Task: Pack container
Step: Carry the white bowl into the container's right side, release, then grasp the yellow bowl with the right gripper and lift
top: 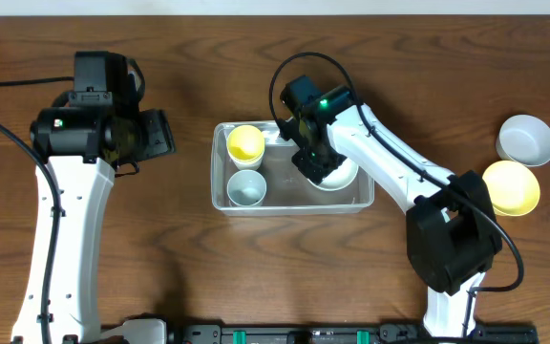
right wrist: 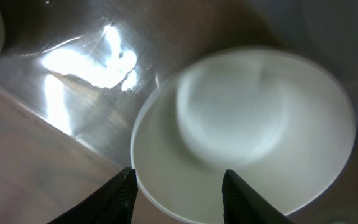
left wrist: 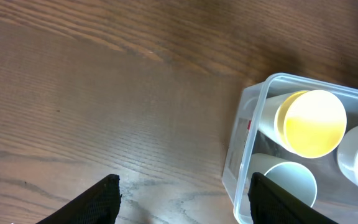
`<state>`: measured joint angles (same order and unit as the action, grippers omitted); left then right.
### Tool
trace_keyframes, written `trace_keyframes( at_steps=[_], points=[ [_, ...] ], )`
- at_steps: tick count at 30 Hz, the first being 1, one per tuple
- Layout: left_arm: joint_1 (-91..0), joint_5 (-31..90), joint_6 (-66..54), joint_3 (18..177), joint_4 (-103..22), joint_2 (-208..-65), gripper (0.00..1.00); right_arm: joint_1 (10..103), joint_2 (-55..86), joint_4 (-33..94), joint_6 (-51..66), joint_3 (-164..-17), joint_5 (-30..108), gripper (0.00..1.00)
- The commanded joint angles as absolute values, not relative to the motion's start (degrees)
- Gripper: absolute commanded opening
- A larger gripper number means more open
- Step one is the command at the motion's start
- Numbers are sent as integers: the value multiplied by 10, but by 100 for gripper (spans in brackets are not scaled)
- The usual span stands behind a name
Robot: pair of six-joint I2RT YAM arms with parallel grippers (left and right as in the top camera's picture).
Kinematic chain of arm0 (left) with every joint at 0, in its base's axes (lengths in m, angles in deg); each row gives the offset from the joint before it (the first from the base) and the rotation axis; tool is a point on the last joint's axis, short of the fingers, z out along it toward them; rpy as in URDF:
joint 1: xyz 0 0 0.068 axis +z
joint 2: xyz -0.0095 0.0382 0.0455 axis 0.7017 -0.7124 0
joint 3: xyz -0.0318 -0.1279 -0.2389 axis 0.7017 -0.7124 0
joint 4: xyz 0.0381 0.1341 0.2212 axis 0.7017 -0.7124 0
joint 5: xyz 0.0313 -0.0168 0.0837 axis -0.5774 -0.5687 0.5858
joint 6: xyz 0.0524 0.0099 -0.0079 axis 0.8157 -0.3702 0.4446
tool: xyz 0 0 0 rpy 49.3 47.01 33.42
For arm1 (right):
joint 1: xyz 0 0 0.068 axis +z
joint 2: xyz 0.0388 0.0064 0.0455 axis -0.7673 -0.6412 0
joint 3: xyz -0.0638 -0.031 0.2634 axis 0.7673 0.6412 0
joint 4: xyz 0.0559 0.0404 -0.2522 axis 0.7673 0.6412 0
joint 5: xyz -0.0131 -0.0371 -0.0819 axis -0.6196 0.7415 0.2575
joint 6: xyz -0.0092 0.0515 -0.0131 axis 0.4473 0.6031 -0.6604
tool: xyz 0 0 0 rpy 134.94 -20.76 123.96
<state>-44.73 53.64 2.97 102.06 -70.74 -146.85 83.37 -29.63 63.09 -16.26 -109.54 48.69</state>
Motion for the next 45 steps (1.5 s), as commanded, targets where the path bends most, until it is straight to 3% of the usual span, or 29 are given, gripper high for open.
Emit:
trace_keyframes(
  at_steps=[1, 8, 11, 14, 20, 26, 34, 39, 43, 45],
  points=[
    [-446, 531, 22, 1019, -709, -1469, 67, 820, -265, 636, -146, -1117, 516, 49],
    [-446, 530, 23, 1019, -709, -1469, 67, 738, -123, 635, -44, -1132, 577, 56],
    [-446, 531, 24, 1019, -709, -1469, 67, 658, -69, 639, 10, -1132, 576, 73],
    [-446, 531, 24, 1019, -709, -1469, 67, 550, -36, 658, 58, -1132, 556, 83],
    [-446, 531, 24, 1019, -709, -1469, 67, 377, -53, 694, 65, -1107, 493, 84],
    [-446, 530, 24, 1019, -709, -1469, 67, 288, -99, 649, 66, -1010, 488, 85],
    [-446, 530, 24, 1019, -709, -1469, 67, 263, -196, 577, 67, -925, 468, 82],
    [-446, 530, 24, 1019, -709, -1469, 67, 265, -246, 562, 66, -925, 449, 75],
    [-446, 530, 24, 1019, -709, -1469, 67, 265, -254, 562, 66, -925, 449, 50],
    [-446, 530, 24, 1019, -709, -1469, 67, 265, -251, 563, 66, -925, 449, 43]
  ],
)
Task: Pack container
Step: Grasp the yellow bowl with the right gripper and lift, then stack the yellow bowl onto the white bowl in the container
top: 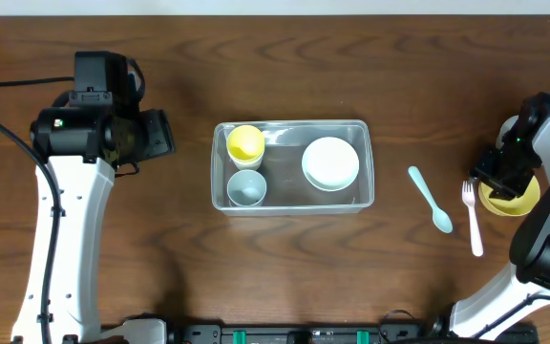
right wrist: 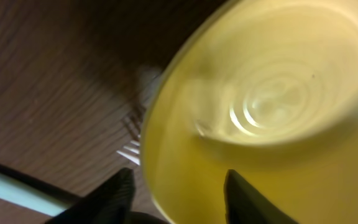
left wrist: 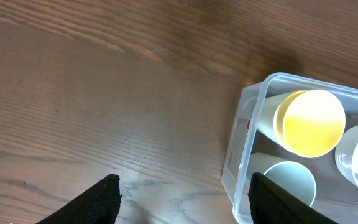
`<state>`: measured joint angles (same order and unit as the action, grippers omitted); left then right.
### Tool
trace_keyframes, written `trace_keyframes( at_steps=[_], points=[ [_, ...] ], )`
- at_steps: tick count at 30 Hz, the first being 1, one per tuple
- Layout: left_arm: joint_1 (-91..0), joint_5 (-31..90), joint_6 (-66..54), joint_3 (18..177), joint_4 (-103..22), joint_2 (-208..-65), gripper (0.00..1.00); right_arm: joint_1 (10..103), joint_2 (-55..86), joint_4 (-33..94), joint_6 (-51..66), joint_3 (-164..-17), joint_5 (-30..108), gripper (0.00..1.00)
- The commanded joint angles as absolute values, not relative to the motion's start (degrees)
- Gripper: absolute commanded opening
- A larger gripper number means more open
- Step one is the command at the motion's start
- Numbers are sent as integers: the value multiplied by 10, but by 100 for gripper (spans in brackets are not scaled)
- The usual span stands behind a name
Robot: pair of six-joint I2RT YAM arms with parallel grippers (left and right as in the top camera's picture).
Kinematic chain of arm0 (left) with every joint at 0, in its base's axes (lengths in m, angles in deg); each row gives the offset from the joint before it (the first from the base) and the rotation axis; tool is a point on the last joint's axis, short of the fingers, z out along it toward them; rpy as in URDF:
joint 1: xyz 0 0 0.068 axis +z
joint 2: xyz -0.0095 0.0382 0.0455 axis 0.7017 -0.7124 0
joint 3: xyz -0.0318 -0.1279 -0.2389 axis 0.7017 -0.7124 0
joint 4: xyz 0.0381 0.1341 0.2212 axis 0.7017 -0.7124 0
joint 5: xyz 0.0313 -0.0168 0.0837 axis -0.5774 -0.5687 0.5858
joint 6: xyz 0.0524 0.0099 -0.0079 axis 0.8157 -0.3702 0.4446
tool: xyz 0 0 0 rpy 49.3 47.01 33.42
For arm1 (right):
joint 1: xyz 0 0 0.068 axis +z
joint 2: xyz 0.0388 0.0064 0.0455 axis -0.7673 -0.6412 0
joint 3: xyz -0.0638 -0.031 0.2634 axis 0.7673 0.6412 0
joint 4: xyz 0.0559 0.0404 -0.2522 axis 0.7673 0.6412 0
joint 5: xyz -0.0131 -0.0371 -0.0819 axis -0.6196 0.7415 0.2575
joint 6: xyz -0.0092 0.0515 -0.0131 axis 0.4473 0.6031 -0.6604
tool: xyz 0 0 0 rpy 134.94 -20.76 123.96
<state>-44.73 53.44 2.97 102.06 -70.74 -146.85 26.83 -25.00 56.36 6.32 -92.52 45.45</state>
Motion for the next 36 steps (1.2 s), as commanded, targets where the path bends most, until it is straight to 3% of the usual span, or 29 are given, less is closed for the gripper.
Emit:
trace_keyframes(
  at_steps=[1, 5, 10, 23, 30, 36],
  points=[
    [-446, 530, 24, 1019, -709, -1469, 67, 265, -250, 563, 66, -925, 449, 37],
    [-446, 530, 24, 1019, -709, -1469, 67, 265, -247, 564, 66, -925, 440, 9],
    [-446, 531, 24, 1019, -711, -1469, 67, 270, -238, 565, 64, -931, 418, 2],
    [-446, 530, 24, 1019, -711, -1469, 67, 357, -55, 567, -9, -979, 387, 3],
    [-446, 530, 24, 1019, -711, -1469, 67, 528, 58, 538, -149, -989, 370, 3],
    [-446, 530, 24, 1019, -711, -1469, 67, 699, 43, 537, -214, -987, 402, 2]
  ],
)
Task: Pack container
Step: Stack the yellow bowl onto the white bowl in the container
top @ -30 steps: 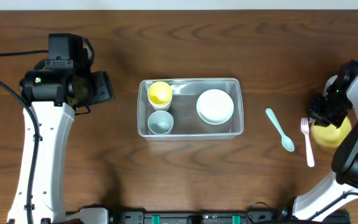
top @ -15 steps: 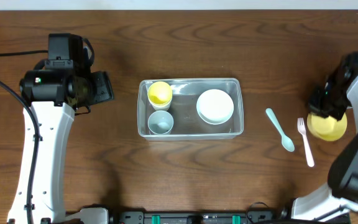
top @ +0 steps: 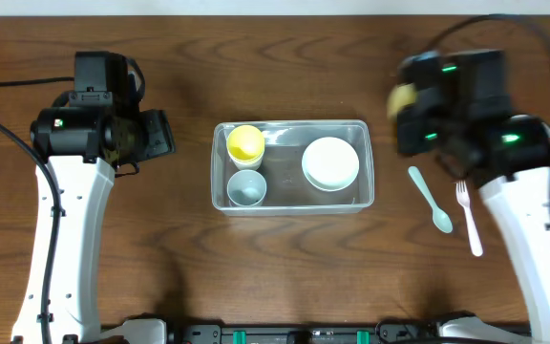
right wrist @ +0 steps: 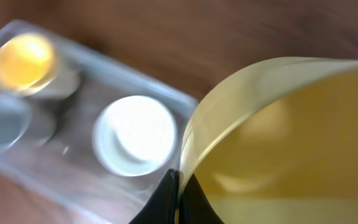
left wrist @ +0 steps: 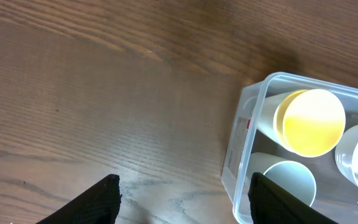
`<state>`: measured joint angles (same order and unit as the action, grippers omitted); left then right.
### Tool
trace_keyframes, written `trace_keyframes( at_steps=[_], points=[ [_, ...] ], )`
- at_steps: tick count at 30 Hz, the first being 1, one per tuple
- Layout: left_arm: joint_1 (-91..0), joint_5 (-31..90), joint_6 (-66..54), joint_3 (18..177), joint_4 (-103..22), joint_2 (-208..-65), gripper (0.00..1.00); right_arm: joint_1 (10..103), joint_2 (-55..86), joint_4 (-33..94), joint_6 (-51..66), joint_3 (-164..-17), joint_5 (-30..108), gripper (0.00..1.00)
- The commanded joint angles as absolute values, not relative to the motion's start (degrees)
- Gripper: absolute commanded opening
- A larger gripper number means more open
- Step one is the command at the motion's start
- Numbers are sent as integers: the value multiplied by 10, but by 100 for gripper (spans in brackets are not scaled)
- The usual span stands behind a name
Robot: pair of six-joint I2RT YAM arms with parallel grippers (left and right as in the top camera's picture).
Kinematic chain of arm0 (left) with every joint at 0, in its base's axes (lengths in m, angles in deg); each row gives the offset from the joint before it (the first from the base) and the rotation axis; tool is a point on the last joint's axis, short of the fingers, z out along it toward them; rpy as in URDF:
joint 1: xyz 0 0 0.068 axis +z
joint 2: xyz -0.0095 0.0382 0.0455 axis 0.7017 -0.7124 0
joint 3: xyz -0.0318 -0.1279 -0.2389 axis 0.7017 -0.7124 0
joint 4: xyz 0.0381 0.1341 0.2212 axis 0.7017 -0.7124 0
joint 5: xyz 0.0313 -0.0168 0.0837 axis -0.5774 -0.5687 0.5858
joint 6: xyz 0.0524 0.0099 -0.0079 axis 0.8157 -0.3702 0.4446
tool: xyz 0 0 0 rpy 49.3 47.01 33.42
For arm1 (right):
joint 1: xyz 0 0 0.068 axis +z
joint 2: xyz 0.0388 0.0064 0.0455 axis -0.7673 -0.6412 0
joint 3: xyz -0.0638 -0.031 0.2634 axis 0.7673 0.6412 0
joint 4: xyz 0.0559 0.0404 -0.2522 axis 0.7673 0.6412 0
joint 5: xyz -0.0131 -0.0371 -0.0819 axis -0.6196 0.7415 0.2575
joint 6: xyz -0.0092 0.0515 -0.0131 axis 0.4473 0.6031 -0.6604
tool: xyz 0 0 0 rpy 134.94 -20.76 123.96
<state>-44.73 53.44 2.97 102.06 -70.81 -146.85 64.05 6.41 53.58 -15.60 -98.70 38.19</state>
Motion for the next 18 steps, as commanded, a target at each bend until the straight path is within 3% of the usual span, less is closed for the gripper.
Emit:
trace_keyframes(
  at_steps=[1, 6, 15, 17, 18],
  points=[
    [-446, 530, 24, 1019, -711, -1469, 67, 716, 35, 537, -219, -987, 404, 2],
    [-446, 531, 24, 1019, -712, -1469, 67, 797, -35, 537, -225, -987, 461, 2],
    [-446, 531, 24, 1019, -714, -1469, 67, 809, -141, 537, -219, -987, 472, 2],
    [-446, 531, 24, 1019, -713, -1469, 67, 808, -152, 537, -219, -987, 471, 4],
    [-446, 531, 24, 1019, -713, -1469, 67, 808, -156, 537, -219, -987, 471, 11]
  ],
)
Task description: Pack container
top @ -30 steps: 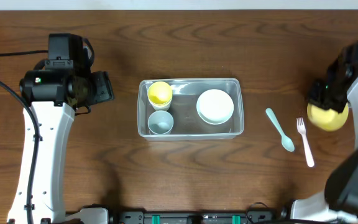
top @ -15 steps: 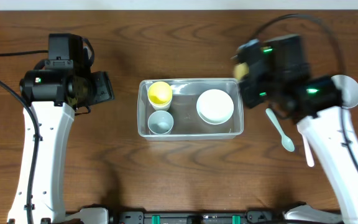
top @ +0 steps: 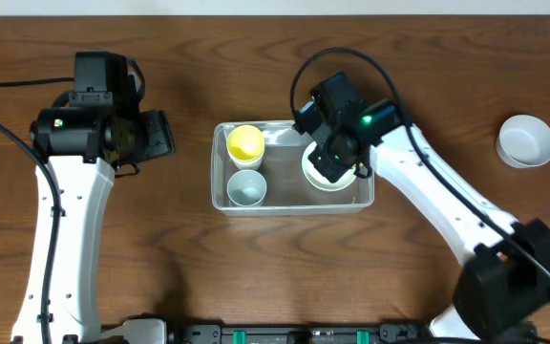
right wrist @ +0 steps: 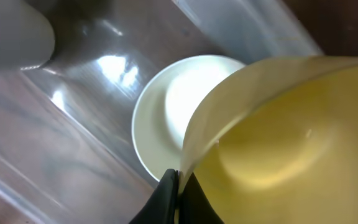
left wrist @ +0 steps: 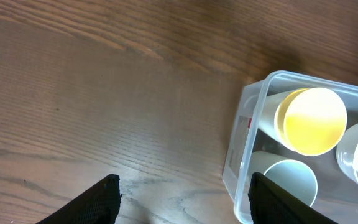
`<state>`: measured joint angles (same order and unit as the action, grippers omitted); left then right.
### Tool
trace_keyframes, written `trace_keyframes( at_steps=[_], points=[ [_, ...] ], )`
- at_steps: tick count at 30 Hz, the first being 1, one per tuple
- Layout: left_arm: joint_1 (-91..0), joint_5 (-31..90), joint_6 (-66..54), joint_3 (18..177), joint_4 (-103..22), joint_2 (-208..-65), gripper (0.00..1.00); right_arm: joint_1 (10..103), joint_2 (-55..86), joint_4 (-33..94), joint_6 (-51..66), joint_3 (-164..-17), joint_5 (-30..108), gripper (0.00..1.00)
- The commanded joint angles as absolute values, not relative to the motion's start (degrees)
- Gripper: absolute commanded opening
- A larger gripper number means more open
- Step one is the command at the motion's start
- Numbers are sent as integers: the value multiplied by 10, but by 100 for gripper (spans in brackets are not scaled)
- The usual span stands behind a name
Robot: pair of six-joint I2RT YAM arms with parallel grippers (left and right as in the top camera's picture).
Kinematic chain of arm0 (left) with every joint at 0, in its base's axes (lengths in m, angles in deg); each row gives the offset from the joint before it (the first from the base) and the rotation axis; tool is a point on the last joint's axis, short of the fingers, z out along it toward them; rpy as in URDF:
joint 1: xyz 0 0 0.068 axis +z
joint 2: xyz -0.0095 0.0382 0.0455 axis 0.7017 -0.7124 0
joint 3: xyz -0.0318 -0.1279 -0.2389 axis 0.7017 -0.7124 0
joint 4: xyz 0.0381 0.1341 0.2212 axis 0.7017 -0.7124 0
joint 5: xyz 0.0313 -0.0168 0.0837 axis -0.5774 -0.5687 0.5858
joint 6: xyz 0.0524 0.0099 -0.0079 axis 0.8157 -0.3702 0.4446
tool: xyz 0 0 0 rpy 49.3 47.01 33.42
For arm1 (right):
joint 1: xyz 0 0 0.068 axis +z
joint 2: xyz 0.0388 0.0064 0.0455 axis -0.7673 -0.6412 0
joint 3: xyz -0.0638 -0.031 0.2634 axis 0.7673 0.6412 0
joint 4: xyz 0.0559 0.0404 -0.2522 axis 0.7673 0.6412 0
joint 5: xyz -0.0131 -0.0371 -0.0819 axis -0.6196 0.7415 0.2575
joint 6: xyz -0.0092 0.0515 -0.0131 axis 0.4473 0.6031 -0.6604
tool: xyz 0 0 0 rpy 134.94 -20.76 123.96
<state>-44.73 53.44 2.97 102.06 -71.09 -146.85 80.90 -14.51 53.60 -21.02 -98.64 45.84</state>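
A clear plastic container sits mid-table holding a yellow cup, a pale grey cup and a white bowl. My right gripper is shut on the rim of a yellow bowl, which hangs tilted just above the white bowl. In the overhead view the right gripper hides most of the yellow bowl. My left gripper is open over bare wood, left of the container.
A second white bowl stands on the table at the far right. The right arm reaches across the table from the lower right to the container. The left arm stands along the left side.
My right gripper, holding the yellow bowl, was in the air right of the container and is now inside it over the white bowl. The spoon and fork no longer show. The left arm is unchanged.
My right gripper first stood open over the white bowl in the container, with the yellow bowl on the table at the far right. Then it was at the yellow bowl's rim. Then it held that bowl aloft beside the container, and now over the white bowl.
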Motion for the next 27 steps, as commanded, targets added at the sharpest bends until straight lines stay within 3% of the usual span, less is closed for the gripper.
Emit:
trace_keyframes(
  at_steps=[1, 5, 10, 15, 22, 27],
  points=[
    [-446, 531, 24, 1019, -713, -1469, 67, 809, -158, 537, -219, -987, 471, 22],
    [-446, 531, 24, 1019, -713, -1469, 67, 809, -157, 531, -219, -987, 471, 43],
    [-446, 531, 24, 1019, -713, -1469, 67, 808, -155, 531, -218, -990, 474, 43],
    [-446, 531, 24, 1019, -714, -1469, 67, 787, -140, 538, -140, -1016, 549, 45],
    [-446, 531, 24, 1019, -713, -1469, 67, 739, -103, 557, -132, -1035, 531, 43],
    [-446, 531, 24, 1019, -714, -1469, 67, 685, -85, 549, -19, -1035, 596, 48]
  ],
)
